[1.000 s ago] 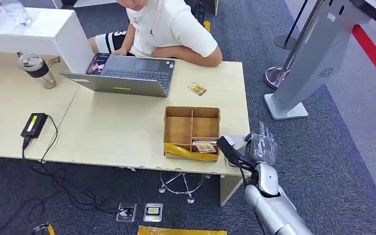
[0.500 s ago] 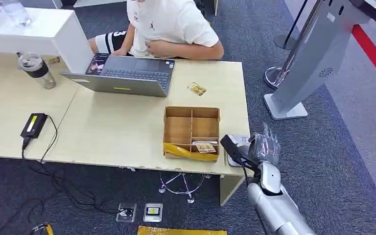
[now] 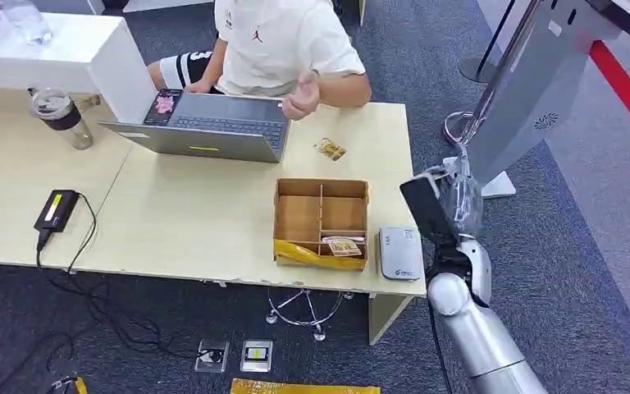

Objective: Pass the card to the sensor for recognition and then transmit it.

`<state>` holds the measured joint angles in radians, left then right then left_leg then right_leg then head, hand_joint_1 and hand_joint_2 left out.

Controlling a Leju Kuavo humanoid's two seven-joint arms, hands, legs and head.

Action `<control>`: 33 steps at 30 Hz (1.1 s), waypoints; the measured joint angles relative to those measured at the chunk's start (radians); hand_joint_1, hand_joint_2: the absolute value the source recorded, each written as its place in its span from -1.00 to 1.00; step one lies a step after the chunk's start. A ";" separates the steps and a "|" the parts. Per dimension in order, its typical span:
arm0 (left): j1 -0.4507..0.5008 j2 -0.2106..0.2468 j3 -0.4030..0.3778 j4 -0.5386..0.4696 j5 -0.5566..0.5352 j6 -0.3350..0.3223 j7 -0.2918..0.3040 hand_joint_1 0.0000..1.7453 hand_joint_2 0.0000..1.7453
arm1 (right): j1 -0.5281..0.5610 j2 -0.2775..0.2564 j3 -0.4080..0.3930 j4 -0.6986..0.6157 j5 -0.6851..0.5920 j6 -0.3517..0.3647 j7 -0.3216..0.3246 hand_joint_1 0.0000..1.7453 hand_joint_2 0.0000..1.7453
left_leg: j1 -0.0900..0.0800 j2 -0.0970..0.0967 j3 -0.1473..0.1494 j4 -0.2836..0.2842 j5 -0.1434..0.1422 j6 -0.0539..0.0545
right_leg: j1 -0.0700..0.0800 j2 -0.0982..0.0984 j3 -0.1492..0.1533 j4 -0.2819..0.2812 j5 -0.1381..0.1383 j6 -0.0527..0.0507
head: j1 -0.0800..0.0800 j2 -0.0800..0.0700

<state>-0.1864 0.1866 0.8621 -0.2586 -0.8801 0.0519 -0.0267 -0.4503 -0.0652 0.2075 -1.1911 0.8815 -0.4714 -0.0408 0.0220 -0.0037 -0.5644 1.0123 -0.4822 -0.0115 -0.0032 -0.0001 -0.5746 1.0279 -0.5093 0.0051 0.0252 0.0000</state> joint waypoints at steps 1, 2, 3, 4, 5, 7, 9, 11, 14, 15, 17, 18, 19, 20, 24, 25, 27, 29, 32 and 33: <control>0.000 0.003 -0.002 0.002 -0.002 -0.006 -0.009 -1.00 1.00 | -0.022 0.000 -0.001 -0.025 -0.002 0.017 -0.004 1.00 1.00 | 0.000 0.000 0.000 0.000 0.000 0.000 | 0.000 0.000 0.000 0.000 0.000 0.000 | 0.000 0.000; -0.001 0.006 -0.006 0.003 -0.006 -0.013 -0.021 -1.00 1.00 | -0.051 0.002 -0.001 -0.048 0.001 0.033 -0.009 1.00 1.00 | 0.000 0.001 0.000 0.000 0.000 0.000 | 0.000 0.000 0.000 0.000 0.000 0.000 | 0.000 0.000; -0.001 0.009 -0.008 0.004 -0.011 -0.020 -0.032 -1.00 1.00 | -0.077 0.004 0.000 -0.063 0.010 0.043 -0.016 1.00 1.00 | 0.000 0.001 0.000 0.000 0.000 0.000 | 0.000 0.000 0.000 0.000 0.001 0.000 | 0.000 0.000; -0.001 0.011 -0.010 0.005 -0.013 -0.026 -0.041 -1.00 1.00 | -0.101 0.008 0.000 -0.072 0.020 0.051 -0.024 1.00 1.00 | 0.000 0.001 0.000 0.000 0.000 0.000 | 0.000 0.000 0.000 0.000 0.001 0.000 | 0.000 0.000; -0.001 0.014 -0.015 0.007 -0.016 -0.031 -0.053 -1.00 1.00 | -0.128 0.015 0.000 -0.075 0.033 0.057 -0.033 1.00 1.00 | 0.000 0.000 0.000 0.000 0.001 -0.001 | 0.000 0.000 0.000 0.000 0.001 0.000 | 0.000 0.000; -0.001 0.018 -0.024 0.009 -0.024 -0.038 -0.067 -1.00 1.00 | -0.165 0.027 0.008 -0.074 0.053 0.067 -0.045 1.00 1.00 | 0.000 0.000 0.000 0.000 0.001 -0.001 | 0.000 0.000 0.000 0.000 0.001 0.000 | 0.000 0.000; -0.001 0.024 -0.032 0.011 -0.032 -0.042 -0.080 -1.00 1.00 | -0.211 0.045 0.015 -0.063 0.081 0.074 -0.048 1.00 1.00 | 0.000 0.000 -0.001 0.000 0.001 -0.001 | 0.000 0.000 0.000 0.001 0.001 0.000 | 0.000 0.000; -0.001 0.028 -0.040 0.013 -0.038 -0.046 -0.093 -1.00 1.00 | -0.269 0.062 0.027 -0.026 0.122 0.077 -0.048 1.00 1.00 | 0.000 0.000 -0.001 0.000 0.001 -0.001 | 0.000 0.000 -0.001 0.001 0.001 0.000 | 0.000 0.000; -0.002 0.032 -0.059 0.013 -0.046 -0.049 -0.112 -1.00 1.00 | -0.346 0.084 0.049 0.059 0.201 0.087 -0.045 1.00 1.00 | 0.000 0.000 -0.002 0.000 0.001 -0.001 | 0.000 0.000 -0.001 0.001 0.001 0.000 | -0.001 0.000; -0.002 0.034 -0.063 0.013 -0.046 -0.049 -0.117 -1.00 1.00 | -0.373 0.091 0.061 0.097 0.234 0.088 -0.040 1.00 1.00 | 0.000 0.000 -0.002 0.000 0.001 -0.001 | 0.000 -0.001 -0.001 0.001 0.000 0.000 | 0.000 0.000; -0.001 0.037 -0.072 0.013 -0.049 -0.049 -0.122 -1.00 1.00 | -0.421 0.104 0.082 0.173 0.294 0.097 -0.019 1.00 1.00 | 0.000 -0.001 -0.002 0.000 0.001 -0.001 | 0.000 -0.001 -0.001 0.001 0.000 0.000 | 0.000 0.000; -0.001 0.039 -0.077 0.013 -0.049 -0.049 -0.124 -1.00 1.00 | -0.441 0.109 0.092 0.208 0.320 0.106 -0.008 1.00 1.00 | 0.000 -0.002 -0.002 0.000 0.001 -0.001 | 0.000 -0.001 -0.001 0.001 0.000 0.000 | 0.000 0.000; -0.001 0.040 -0.081 0.013 -0.049 -0.049 -0.126 -1.00 1.00 | -0.458 0.115 0.103 0.245 0.347 0.113 0.005 1.00 1.00 | 0.000 -0.002 -0.002 0.000 0.001 -0.001 | 0.000 -0.001 -0.001 0.001 0.000 0.000 | 0.000 0.000; 0.000 0.041 -0.082 0.013 -0.049 -0.049 -0.126 -1.00 1.00 | -0.473 0.121 0.115 0.281 0.374 0.120 0.018 1.00 1.00 | 0.000 -0.002 -0.002 0.000 0.001 -0.001 | 0.000 -0.001 -0.001 0.001 0.000 0.000 | 0.000 0.000; 0.000 0.042 -0.095 0.013 -0.048 -0.046 -0.126 -1.00 1.00 | -0.515 0.139 0.160 0.424 0.459 0.135 0.068 1.00 1.00 | 0.000 -0.003 -0.002 0.000 0.001 -0.001 | 0.000 -0.003 -0.001 0.001 0.000 0.000 | 0.000 0.000; 0.001 0.042 -0.098 0.013 -0.048 -0.046 -0.126 -1.00 1.00 | -0.519 0.142 0.165 0.445 0.469 0.133 0.076 1.00 1.00 | 0.000 -0.004 -0.002 0.000 0.001 -0.001 | 0.000 -0.003 -0.001 0.001 0.000 0.000 | 0.000 0.000; 0.005 0.042 -0.100 0.013 -0.045 -0.043 -0.126 -1.00 1.00 | -0.526 0.142 0.173 0.487 0.490 0.129 0.092 1.00 1.00 | 0.000 -0.004 -0.002 0.000 0.001 -0.001 | 0.000 -0.003 -0.001 0.001 0.000 0.000 | 0.000 0.000; 0.007 0.042 -0.103 0.013 -0.045 -0.041 -0.126 -1.00 1.00 | -0.535 0.142 0.182 0.518 0.501 0.127 0.097 1.00 1.00 | 0.000 -0.004 -0.002 0.000 0.001 -0.001 | 0.000 -0.003 -0.001 0.000 0.000 0.000 | 0.000 0.000; 0.009 0.042 -0.105 0.013 -0.046 -0.039 -0.125 -1.00 1.00 | -0.543 0.142 0.188 0.556 0.510 0.127 0.101 1.00 1.00 | 0.000 -0.004 -0.002 0.000 0.001 -0.001 | 0.000 -0.003 -0.002 0.000 0.000 0.000 | 0.000 0.000; 0.009 0.042 -0.106 0.013 -0.046 -0.039 -0.125 -1.00 1.00 | -0.546 0.142 0.188 0.566 0.511 0.127 0.101 1.00 1.00 | 0.000 -0.004 -0.002 0.000 0.001 -0.001 | 0.000 -0.003 -0.002 0.000 0.000 0.000 | 0.000 0.000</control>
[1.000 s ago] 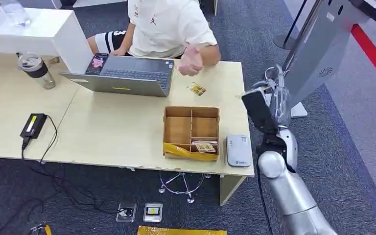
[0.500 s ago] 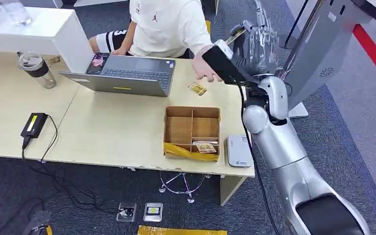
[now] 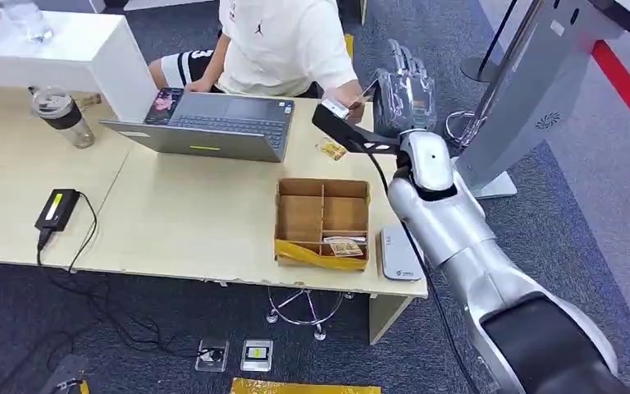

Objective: Pass the card to the sensor for recognition and then transmit it.

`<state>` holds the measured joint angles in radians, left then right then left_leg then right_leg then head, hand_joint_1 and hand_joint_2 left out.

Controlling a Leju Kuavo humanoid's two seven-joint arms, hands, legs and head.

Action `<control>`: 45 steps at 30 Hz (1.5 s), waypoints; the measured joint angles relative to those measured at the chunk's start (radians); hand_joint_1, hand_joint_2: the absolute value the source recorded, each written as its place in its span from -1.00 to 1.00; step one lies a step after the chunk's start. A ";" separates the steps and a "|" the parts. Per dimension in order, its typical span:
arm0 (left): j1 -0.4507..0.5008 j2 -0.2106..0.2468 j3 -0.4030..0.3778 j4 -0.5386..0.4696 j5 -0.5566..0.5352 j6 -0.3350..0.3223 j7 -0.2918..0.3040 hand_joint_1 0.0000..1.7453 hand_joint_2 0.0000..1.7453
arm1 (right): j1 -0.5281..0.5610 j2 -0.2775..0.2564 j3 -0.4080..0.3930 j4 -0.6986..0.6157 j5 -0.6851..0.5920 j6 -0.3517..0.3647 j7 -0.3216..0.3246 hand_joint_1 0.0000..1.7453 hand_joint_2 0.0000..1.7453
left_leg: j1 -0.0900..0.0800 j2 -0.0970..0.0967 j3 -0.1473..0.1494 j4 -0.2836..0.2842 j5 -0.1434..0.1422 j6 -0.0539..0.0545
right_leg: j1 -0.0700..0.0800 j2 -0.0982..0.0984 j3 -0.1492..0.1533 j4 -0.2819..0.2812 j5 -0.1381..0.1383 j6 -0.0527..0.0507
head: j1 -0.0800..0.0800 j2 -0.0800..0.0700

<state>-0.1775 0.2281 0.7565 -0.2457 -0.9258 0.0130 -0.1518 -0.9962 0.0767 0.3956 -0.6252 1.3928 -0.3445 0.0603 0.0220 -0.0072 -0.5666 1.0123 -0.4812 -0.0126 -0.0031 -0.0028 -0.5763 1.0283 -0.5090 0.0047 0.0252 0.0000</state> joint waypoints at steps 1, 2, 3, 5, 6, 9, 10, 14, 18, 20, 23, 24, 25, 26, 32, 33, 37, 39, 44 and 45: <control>0.000 0.000 0.000 0.000 -0.002 0.001 0.001 -1.00 1.00 | -0.003 0.000 0.000 0.010 0.006 0.000 0.003 1.00 1.00 | 0.000 0.000 0.000 0.000 0.000 0.000 | 0.000 0.000 0.000 0.000 0.000 0.000 | 0.000 0.000; 0.001 0.000 0.000 0.000 -0.005 0.001 0.003 -1.00 1.00 | -0.006 0.000 0.000 0.019 0.013 0.000 0.008 -0.80 1.00 | 0.000 0.000 0.000 0.000 0.000 0.000 | 0.000 0.000 0.000 0.000 0.000 0.000 | 0.000 0.000; 0.002 0.000 0.000 0.000 -0.006 0.001 0.005 -1.00 1.00 | -0.008 0.000 0.001 0.025 0.019 0.000 0.011 -1.00 1.00 | 0.000 0.000 0.000 0.000 0.000 0.000 | 0.000 0.000 0.000 0.000 0.000 0.000 | 0.000 0.000; 0.004 0.000 0.000 0.000 -0.010 0.001 0.007 -1.00 1.00 | -0.009 -0.001 0.001 0.040 0.034 -0.006 0.016 -1.00 1.00 | 0.000 0.000 0.000 0.000 0.000 0.000 | 0.000 0.000 -0.001 0.000 0.000 0.000 | 0.000 0.000; 0.005 0.000 -0.001 -0.001 -0.012 0.001 0.008 -1.00 1.00 | -0.009 -0.002 0.002 0.047 0.039 -0.016 0.017 -1.00 1.00 | 0.000 0.000 0.000 0.000 0.000 0.000 | 0.000 0.001 -0.001 0.000 0.000 0.000 | 0.000 0.000; 0.006 0.001 -0.001 -0.001 -0.019 0.002 0.010 -1.00 1.00 | -0.009 -0.007 0.002 0.061 0.046 -0.081 0.003 -1.00 1.00 | 0.000 0.001 0.000 0.000 0.000 0.000 | 0.000 0.001 -0.001 0.000 0.000 0.000 | 0.000 0.000; 0.006 0.002 -0.001 -0.001 -0.020 0.003 0.010 -1.00 1.00 | -0.009 -0.008 0.001 0.065 0.042 -0.102 -0.007 -1.00 1.00 | 0.000 0.001 0.000 0.000 0.000 0.000 | 0.000 0.002 -0.001 0.000 0.000 0.000 | 0.000 0.000; 0.008 0.003 -0.001 -0.001 -0.030 0.008 0.014 -1.00 1.00 | -0.008 -0.015 -0.005 0.065 -0.012 -0.147 -0.065 -1.00 1.00 | 0.000 0.002 0.000 0.000 0.000 0.000 | 0.000 0.002 -0.001 0.000 0.000 0.000 | 0.000 0.000; 0.011 0.003 -0.001 -0.001 -0.037 0.010 0.014 -1.00 1.00 | 0.015 -0.037 -0.037 -0.027 -0.137 -0.009 -0.123 -1.00 1.00 | 0.000 0.002 0.001 0.000 0.000 0.000 | 0.000 0.002 -0.001 0.000 0.000 0.000 | -0.001 0.000; 0.011 0.003 0.000 -0.002 -0.040 0.010 0.014 -1.00 1.00 | 0.046 -0.054 -0.051 -0.116 -0.189 0.132 -0.110 -1.00 1.00 | 0.000 0.002 0.001 0.000 0.000 0.000 | 0.000 0.002 0.000 0.000 0.000 0.000 | 0.001 0.000; 0.017 0.010 0.000 -0.002 -0.052 0.005 0.014 -1.00 1.00 | 0.142 -0.095 -0.073 -0.391 -0.279 0.430 -0.053 -1.00 1.00 | 0.000 0.002 0.002 0.001 0.000 0.000 | 0.000 0.002 -0.001 0.000 0.000 0.000 | -0.001 0.000; 0.019 0.013 0.000 -0.002 -0.057 0.001 0.014 -1.00 1.00 | 0.172 -0.110 -0.080 -0.475 -0.310 0.543 -0.025 -1.00 1.00 | 0.000 0.002 0.002 0.001 0.000 0.000 | 0.000 0.002 -0.001 0.000 0.000 0.000 | 0.000 0.000; 0.022 0.016 0.000 -0.003 -0.060 -0.001 0.013 -1.00 1.00 | 0.206 -0.126 -0.086 -0.588 -0.355 0.671 0.000 -1.00 1.00 | 0.000 0.002 0.002 0.001 0.000 0.000 | 0.000 0.002 -0.001 0.000 0.000 0.000 | 0.000 0.000; 0.023 0.019 0.000 -0.003 -0.062 -0.005 0.012 -1.00 1.00 | 0.237 -0.141 -0.089 -0.680 -0.386 0.743 0.018 -1.00 1.00 | 0.000 0.002 0.001 0.001 0.000 0.000 | 0.000 0.002 -0.002 0.000 0.000 0.000 | 0.000 0.000; 0.024 0.034 0.002 -0.005 -0.076 -0.017 0.008 -1.00 1.00 | 0.409 -0.199 -0.088 -1.089 -0.451 0.918 0.069 -1.00 1.00 | 0.000 0.004 0.001 0.000 -0.001 -0.001 | 0.000 0.003 -0.001 -0.001 0.000 0.000 | 0.000 0.000; 0.023 0.036 0.002 -0.007 -0.076 -0.017 0.008 -1.00 1.00 | 0.436 -0.204 -0.085 -1.139 -0.452 0.926 0.076 -1.00 1.00 | 0.000 0.004 0.001 0.000 -0.001 -0.001 | 0.000 0.003 -0.001 -0.001 0.000 0.000 | -0.001 0.000; 0.022 0.037 0.003 -0.013 -0.077 -0.013 0.019 -1.00 1.00 | 0.513 -0.225 -0.072 -1.280 -0.446 0.920 0.087 -1.00 1.00 | 0.000 0.004 0.002 0.000 -0.001 -0.001 | 0.000 0.003 0.000 -0.001 0.000 0.000 | 0.000 0.000; 0.022 0.035 0.004 -0.016 -0.083 -0.011 0.028 -1.00 1.00 | 0.537 -0.233 -0.062 -1.307 -0.434 0.906 0.089 -1.00 1.00 | 0.000 0.004 0.002 0.000 -0.001 -0.001 | 0.000 0.003 0.000 -0.001 0.000 0.000 | 0.000 0.000; 0.021 0.035 0.005 -0.023 -0.091 -0.011 0.031 -1.00 1.00 | 0.568 -0.251 -0.038 -1.352 -0.422 0.885 0.084 -1.00 1.00 | 0.000 0.004 0.002 0.000 -0.001 -0.001 | 0.000 0.003 0.000 0.000 0.000 0.000 | 0.000 0.000; 0.021 0.034 0.005 -0.024 -0.091 -0.011 0.031 -1.00 1.00 | 0.570 -0.254 -0.034 -1.358 -0.421 0.885 0.084 -1.00 1.00 | 0.000 0.004 0.002 0.000 -0.001 -0.001 | 0.000 0.003 0.000 0.000 0.000 0.000 | 0.000 0.000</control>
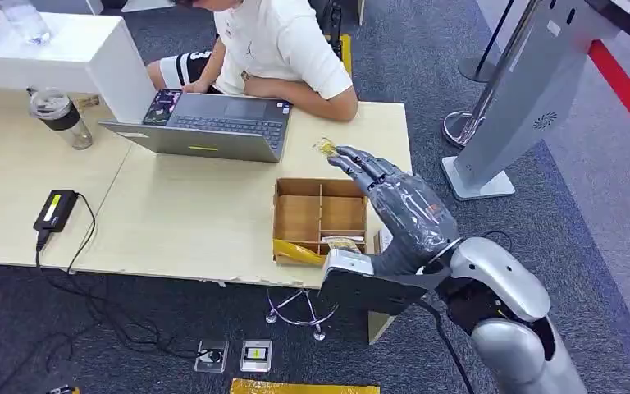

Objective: Pass the card to the sensor for recognition and then transmit it.

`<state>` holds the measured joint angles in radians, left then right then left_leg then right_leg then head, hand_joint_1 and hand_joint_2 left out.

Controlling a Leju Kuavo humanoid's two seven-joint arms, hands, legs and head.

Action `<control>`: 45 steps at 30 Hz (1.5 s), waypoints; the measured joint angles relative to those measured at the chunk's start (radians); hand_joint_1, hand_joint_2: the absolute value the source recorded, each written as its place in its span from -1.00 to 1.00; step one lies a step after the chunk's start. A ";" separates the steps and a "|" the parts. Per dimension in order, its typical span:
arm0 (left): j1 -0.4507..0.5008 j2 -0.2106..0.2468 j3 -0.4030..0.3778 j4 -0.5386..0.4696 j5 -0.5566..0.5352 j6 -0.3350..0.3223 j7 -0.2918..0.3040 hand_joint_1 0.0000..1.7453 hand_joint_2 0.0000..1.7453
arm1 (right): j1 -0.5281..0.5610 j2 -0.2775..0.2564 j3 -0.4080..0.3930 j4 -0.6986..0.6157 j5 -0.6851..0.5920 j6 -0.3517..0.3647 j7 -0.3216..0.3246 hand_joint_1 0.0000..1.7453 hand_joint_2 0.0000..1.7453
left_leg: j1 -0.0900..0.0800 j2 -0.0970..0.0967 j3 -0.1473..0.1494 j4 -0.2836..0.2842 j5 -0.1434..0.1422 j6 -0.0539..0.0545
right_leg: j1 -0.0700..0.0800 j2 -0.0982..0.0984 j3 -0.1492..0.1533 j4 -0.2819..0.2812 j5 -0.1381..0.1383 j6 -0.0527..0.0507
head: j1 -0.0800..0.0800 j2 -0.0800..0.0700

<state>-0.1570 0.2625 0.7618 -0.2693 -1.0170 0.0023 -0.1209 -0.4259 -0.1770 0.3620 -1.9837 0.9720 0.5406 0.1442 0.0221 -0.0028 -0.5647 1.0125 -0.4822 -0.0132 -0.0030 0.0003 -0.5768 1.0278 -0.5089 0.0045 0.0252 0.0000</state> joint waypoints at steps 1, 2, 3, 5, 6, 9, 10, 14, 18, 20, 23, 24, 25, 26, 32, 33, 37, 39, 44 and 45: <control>0.000 0.000 0.000 -0.001 0.000 0.000 0.000 -1.00 1.00 | 0.002 -0.003 0.003 -0.006 0.000 0.000 -0.001 -1.00 1.00 | 0.000 0.000 0.000 0.000 0.000 0.000 | 0.000 0.000 0.000 0.000 0.000 0.000 | 0.000 0.000; 0.000 -0.001 0.001 -0.003 0.000 0.000 0.000 -1.00 1.00 | 0.005 -0.005 0.005 -0.011 0.003 0.002 0.000 -1.00 1.00 | 0.000 0.000 0.000 0.000 0.000 0.000 | 0.000 0.000 0.000 0.000 0.000 0.000 | 0.000 0.000; 0.000 -0.002 0.004 -0.005 0.000 0.000 0.000 -1.00 1.00 | 0.006 -0.007 0.007 -0.017 0.011 0.004 0.000 -1.00 1.00 | 0.000 0.000 0.000 0.000 0.000 0.000 | 0.000 0.000 0.000 0.000 0.000 0.000 | 0.000 0.000; -0.001 -0.003 0.005 -0.006 -0.002 0.002 0.002 -1.00 1.00 | 0.009 -0.013 0.013 -0.023 0.020 0.004 0.000 -1.00 1.00 | 0.000 0.000 0.000 0.000 0.000 0.000 | 0.000 0.000 0.000 0.000 0.000 0.000 | 0.000 0.000; -0.001 -0.004 0.005 -0.006 -0.003 0.003 0.006 -1.00 1.00 | 0.014 -0.014 0.016 -0.023 0.038 -0.003 -0.001 -1.00 1.00 | 0.000 0.000 -0.001 0.000 0.000 0.000 | 0.000 0.000 0.000 0.000 0.000 0.000 | 0.000 0.000; -0.004 -0.011 0.015 -0.009 -0.005 0.014 0.021 -1.00 1.00 | 0.032 -0.015 0.041 -0.011 0.119 -0.068 -0.019 -1.00 1.00 | 0.000 0.000 -0.001 0.000 0.000 0.000 | 0.000 0.000 0.000 0.000 0.000 0.000 | 0.000 0.000; -0.005 -0.015 0.022 -0.010 -0.007 0.018 0.024 -1.00 1.00 | 0.034 -0.014 0.051 0.002 0.150 -0.098 -0.023 -1.00 1.00 | 0.000 0.000 -0.001 0.000 0.000 0.000 | 0.000 0.000 0.000 0.000 0.000 0.000 | 0.000 0.000; -0.012 -0.031 0.042 -0.013 -0.009 0.034 0.043 -1.00 1.00 | 0.044 -0.008 0.095 0.090 0.219 -0.199 -0.040 -1.00 1.00 | 0.000 -0.001 -0.001 0.000 0.000 0.000 | 0.000 0.000 0.000 0.000 0.000 0.000 | 0.000 0.000; -0.016 -0.045 0.059 -0.013 -0.010 0.045 0.056 -1.00 1.00 | 0.045 0.009 0.122 0.202 0.216 -0.306 -0.048 -1.00 1.00 | 0.000 -0.001 -0.001 0.000 0.000 0.000 | 0.000 -0.001 0.000 0.000 0.000 0.000 | 0.000 0.000; -0.016 -0.053 0.072 -0.014 -0.010 0.051 0.063 -1.00 1.00 | 0.048 0.018 0.138 0.257 0.204 -0.361 -0.040 -1.00 1.00 | 0.000 -0.001 -0.002 0.000 0.000 0.000 | 0.000 -0.001 0.000 0.000 0.000 0.000 | 0.000 0.000; -0.017 -0.064 0.082 -0.016 -0.009 0.054 0.071 -1.00 1.00 | 0.053 0.033 0.156 0.329 0.196 -0.428 -0.034 -1.00 1.00 | 0.000 -0.001 -0.002 0.000 0.000 0.000 | 0.000 -0.001 0.000 0.000 0.000 0.000 | 0.000 0.000; -0.018 -0.068 0.089 -0.016 -0.009 0.055 0.073 -1.00 1.00 | 0.054 0.040 0.165 0.365 0.196 -0.450 -0.034 -1.00 1.00 | 0.000 -0.001 -0.002 0.000 0.000 0.000 | 0.000 -0.001 0.000 0.000 0.000 0.000 | 0.000 0.000; -0.020 -0.073 0.100 -0.016 -0.008 0.057 0.074 -1.00 1.00 | 0.054 0.047 0.174 0.400 0.196 -0.466 -0.033 -1.00 1.00 | 0.000 -0.001 -0.002 0.000 0.000 0.000 | 0.000 0.000 0.000 0.000 0.000 0.000 | 0.000 0.000; -0.021 -0.077 0.105 -0.016 -0.006 0.060 0.076 -1.00 1.00 | 0.058 0.053 0.180 0.431 0.197 -0.479 -0.033 -1.00 1.00 | 0.000 -0.001 -0.002 0.000 0.000 0.000 | 0.000 0.000 0.000 0.000 0.000 0.000 | 0.000 0.000; -0.023 -0.100 0.122 -0.016 0.006 0.082 0.091 -1.00 1.00 | 0.070 0.075 0.196 0.532 0.195 -0.526 -0.048 -1.00 1.00 | 0.000 -0.001 -0.002 0.000 0.000 0.000 | 0.000 -0.001 0.000 0.000 0.000 0.000 | 0.000 0.000; -0.023 -0.103 0.123 -0.016 0.008 0.085 0.091 -1.00 1.00 | 0.070 0.080 0.200 0.549 0.194 -0.533 -0.053 -1.00 1.00 | 0.000 -0.001 -0.002 0.000 0.000 0.000 | 0.000 0.000 0.000 0.000 0.000 0.000 | 0.000 0.000; -0.023 -0.116 0.131 -0.016 0.012 0.090 0.092 -1.00 1.00 | 0.072 0.097 0.208 0.595 0.196 -0.547 -0.071 -1.00 1.00 | 0.000 -0.001 -0.002 0.000 0.000 0.000 | 0.000 0.000 0.000 0.000 0.000 0.000 | 0.000 0.000; -0.023 -0.120 0.131 -0.016 0.012 0.092 0.093 -1.00 1.00 | 0.072 0.104 0.209 0.605 0.197 -0.548 -0.074 -1.00 1.00 | 0.000 -0.001 -0.002 0.000 0.000 0.000 | 0.000 0.000 0.000 0.000 0.000 0.000 | 0.000 0.000; -0.023 -0.127 0.135 -0.016 0.012 0.089 0.095 -1.00 1.00 | 0.077 0.112 0.211 0.616 0.198 -0.548 -0.074 -1.00 1.00 | 0.000 -0.001 -0.001 0.000 0.000 0.000 | 0.000 0.000 0.000 0.000 0.000 0.000 | 0.000 0.000; -0.023 -0.127 0.137 -0.016 0.012 0.087 0.097 -1.00 1.00 | 0.083 0.112 0.211 0.617 0.198 -0.548 -0.074 -1.00 1.00 | 0.000 -0.001 -0.002 0.000 0.000 0.000 | 0.000 0.000 0.000 0.000 0.000 0.000 | 0.000 0.000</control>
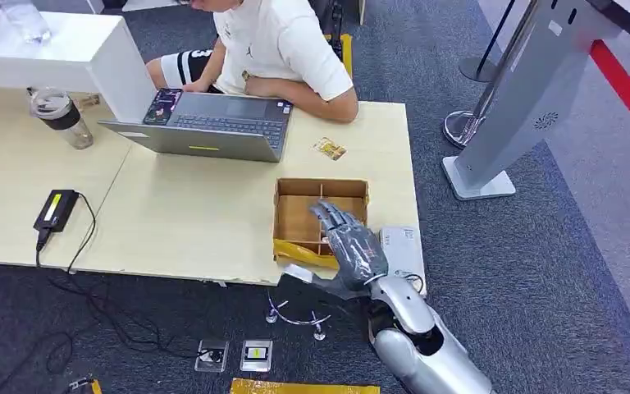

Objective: Pass the card to the sensor for recognition and then transmit it.

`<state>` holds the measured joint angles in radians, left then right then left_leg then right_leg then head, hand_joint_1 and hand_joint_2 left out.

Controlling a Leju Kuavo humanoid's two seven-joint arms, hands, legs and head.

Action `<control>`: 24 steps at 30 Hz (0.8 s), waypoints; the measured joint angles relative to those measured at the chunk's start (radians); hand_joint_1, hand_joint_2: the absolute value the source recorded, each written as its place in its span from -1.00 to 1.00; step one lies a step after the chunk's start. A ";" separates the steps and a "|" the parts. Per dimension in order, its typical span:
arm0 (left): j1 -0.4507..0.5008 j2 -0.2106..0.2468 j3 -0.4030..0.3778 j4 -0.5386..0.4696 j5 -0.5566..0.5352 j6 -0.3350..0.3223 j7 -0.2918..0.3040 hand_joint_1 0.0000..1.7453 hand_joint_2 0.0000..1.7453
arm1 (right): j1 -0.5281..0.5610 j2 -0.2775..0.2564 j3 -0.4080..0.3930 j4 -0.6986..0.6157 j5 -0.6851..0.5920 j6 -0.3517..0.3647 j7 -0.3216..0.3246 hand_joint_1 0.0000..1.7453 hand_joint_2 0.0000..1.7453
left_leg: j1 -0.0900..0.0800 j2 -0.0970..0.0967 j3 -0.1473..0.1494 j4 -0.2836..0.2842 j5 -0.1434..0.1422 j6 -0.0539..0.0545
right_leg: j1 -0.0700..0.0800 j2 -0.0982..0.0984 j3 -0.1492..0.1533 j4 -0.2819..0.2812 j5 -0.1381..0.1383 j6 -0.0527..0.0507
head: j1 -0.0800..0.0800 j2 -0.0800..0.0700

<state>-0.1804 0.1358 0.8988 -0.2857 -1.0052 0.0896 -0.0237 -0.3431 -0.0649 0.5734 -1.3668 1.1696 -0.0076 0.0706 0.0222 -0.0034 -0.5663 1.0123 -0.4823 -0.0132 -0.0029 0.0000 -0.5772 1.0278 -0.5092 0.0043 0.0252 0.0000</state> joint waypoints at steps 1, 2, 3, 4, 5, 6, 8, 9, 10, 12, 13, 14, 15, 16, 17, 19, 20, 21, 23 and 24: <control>0.000 0.000 0.000 0.000 0.000 -0.002 0.002 -1.00 1.00 | 0.004 0.000 0.000 0.000 0.000 0.000 0.000 -1.00 1.00 | 0.000 0.000 0.000 0.000 0.000 0.000 | 0.000 0.000 0.000 0.000 0.000 0.000 | 0.000 0.000; 0.000 0.000 0.001 0.000 0.000 -0.002 0.004 -1.00 1.00 | 0.008 0.000 0.001 0.000 0.000 0.000 0.001 -1.00 1.00 | 0.000 0.000 0.000 0.000 0.000 0.000 | 0.000 0.000 0.000 0.000 0.000 0.000 | 0.000 0.000; 0.000 0.000 0.001 0.000 -0.001 -0.003 0.004 -1.00 1.00 | 0.012 0.000 0.001 0.000 0.004 -0.003 0.002 -1.00 1.00 | 0.000 0.000 0.000 0.000 0.000 0.000 | 0.000 0.000 0.000 0.000 0.000 0.000 | 0.000 0.000; 0.000 0.000 0.001 0.000 -0.001 -0.003 0.004 -1.00 1.00 | 0.016 0.000 0.002 0.000 0.009 -0.006 0.003 -1.00 1.00 | 0.000 0.000 0.000 0.000 0.000 0.000 | 0.000 0.000 0.000 0.000 0.000 0.000 | 0.000 0.000; 0.000 0.000 0.001 0.000 -0.002 -0.004 0.004 -1.00 1.00 | 0.018 -0.001 0.003 0.000 0.013 -0.010 0.005 -1.00 1.00 | 0.000 0.000 0.000 0.000 0.000 0.000 | 0.000 0.000 0.000 0.000 0.000 0.000 | 0.000 0.000; 0.000 0.000 0.001 0.000 -0.002 -0.004 0.004 -1.00 1.00 | 0.020 -0.001 0.004 0.000 0.015 -0.012 0.008 -1.00 1.00 | 0.000 0.000 0.000 0.000 0.000 0.000 | 0.000 0.000 0.000 0.000 0.000 0.000 | 0.000 0.000; 0.000 0.000 0.001 0.000 -0.002 -0.004 0.004 -1.00 1.00 | 0.022 -0.001 0.006 0.000 0.019 -0.017 0.008 -1.00 1.00 | 0.000 0.000 0.000 0.000 0.000 0.000 | 0.000 0.000 0.000 0.000 0.000 0.000 | 0.000 0.000; 0.000 0.000 0.001 0.000 -0.002 -0.004 0.004 -1.00 1.00 | 0.023 -0.001 0.007 0.000 0.027 -0.024 0.007 -1.00 1.00 | 0.000 0.000 0.000 0.000 0.000 0.000 | 0.000 0.000 0.000 0.000 0.000 0.000 | 0.000 0.000; 0.000 0.000 0.001 0.000 -0.002 -0.004 0.004 -1.00 1.00 | 0.023 -0.001 0.007 0.000 0.036 -0.034 0.005 -1.00 1.00 | 0.000 0.000 0.000 0.000 0.000 0.000 | 0.000 0.000 0.000 0.000 0.000 0.000 | 0.000 0.000; 0.000 0.000 0.001 0.000 -0.002 -0.004 0.004 -1.00 1.00 | 0.023 -0.001 0.008 0.000 0.059 -0.064 -0.002 -1.00 1.00 | 0.000 0.000 0.000 0.000 0.000 0.000 | 0.000 0.000 0.000 0.000 0.000 0.000 | 0.000 0.000; 0.000 0.000 0.001 0.000 -0.002 -0.004 0.004 -1.00 1.00 | 0.023 0.000 0.008 0.000 0.068 -0.078 -0.003 -1.00 1.00 | 0.000 0.000 0.000 0.000 0.000 0.000 | 0.000 0.000 0.000 0.000 0.000 0.000 | 0.000 0.000; 0.000 0.000 0.001 0.000 -0.002 -0.004 0.004 -1.00 1.00 | 0.023 0.000 0.008 0.001 0.074 -0.092 -0.006 -1.00 1.00 | 0.000 0.000 0.000 0.000 0.000 0.000 | 0.000 0.000 0.000 0.000 0.000 0.000 | 0.000 0.000; 0.000 0.000 0.001 0.000 -0.002 -0.004 0.004 -1.00 1.00 | 0.023 0.000 0.008 0.002 0.081 -0.105 -0.008 -1.00 1.00 | 0.000 0.000 0.000 0.000 0.000 0.000 | 0.000 0.000 0.000 0.000 0.000 0.000 | 0.000 0.000; 0.000 0.000 0.001 0.000 -0.002 -0.005 0.004 -1.00 1.00 | 0.023 0.000 0.008 0.005 0.085 -0.119 -0.008 -1.00 1.00 | 0.000 0.000 0.000 0.000 0.000 0.000 | 0.000 0.000 0.000 0.000 0.000 0.000 | 0.000 0.000; 0.000 0.000 0.001 0.000 -0.002 -0.006 0.004 -1.00 1.00 | 0.024 0.000 0.009 0.007 0.089 -0.132 -0.009 -1.00 1.00 | 0.000 0.000 0.000 0.000 0.000 0.000 | 0.000 0.000 0.000 0.000 0.000 0.000 | 0.000 0.000; 0.000 0.001 0.001 0.000 -0.003 -0.010 0.004 -1.00 1.00 | 0.025 0.000 0.009 0.012 0.097 -0.156 -0.010 -1.00 1.00 | 0.000 0.000 0.000 0.000 0.000 0.000 | 0.000 0.000 0.000 0.000 0.000 0.000 | 0.000 0.000; 0.000 0.001 0.001 0.000 -0.003 -0.013 0.004 -1.00 1.00 | 0.025 0.000 0.010 0.015 0.097 -0.168 -0.010 -1.00 1.00 | 0.000 0.000 0.000 0.000 0.000 0.000 | 0.000 0.000 0.000 0.000 0.000 0.000 | 0.000 0.000; 0.000 0.002 0.001 0.000 -0.004 -0.013 0.003 -1.00 1.00 | 0.027 0.000 0.010 0.020 0.097 -0.178 -0.010 -1.00 1.00 | 0.000 0.000 0.000 0.000 0.000 0.000 | 0.000 0.000 0.000 0.000 0.000 0.000 | 0.000 0.000; 0.000 0.005 0.000 0.000 -0.005 -0.014 0.003 -1.00 1.00 | 0.030 0.000 0.010 0.027 0.096 -0.189 -0.008 -1.00 1.00 | 0.000 0.000 0.000 0.000 0.000 0.000 | 0.000 0.000 0.000 0.000 0.000 0.000 | 0.000 0.000; -0.001 0.006 0.000 0.000 -0.005 -0.015 0.003 -1.00 1.00 | 0.030 0.000 0.010 0.031 0.096 -0.193 -0.008 -1.00 1.00 | 0.000 0.000 0.000 0.000 0.000 0.000 | 0.000 0.000 0.000 0.000 0.000 0.000 | 0.000 0.000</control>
<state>-0.1809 0.1419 0.8991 -0.2861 -1.0098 0.0748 -0.0210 -0.3127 -0.0649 0.5833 -1.3356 1.2653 -0.2003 0.0629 0.0222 -0.0033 -0.5662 1.0123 -0.4823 -0.0132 -0.0029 0.0001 -0.5773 1.0279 -0.5092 0.0043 0.0248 0.0000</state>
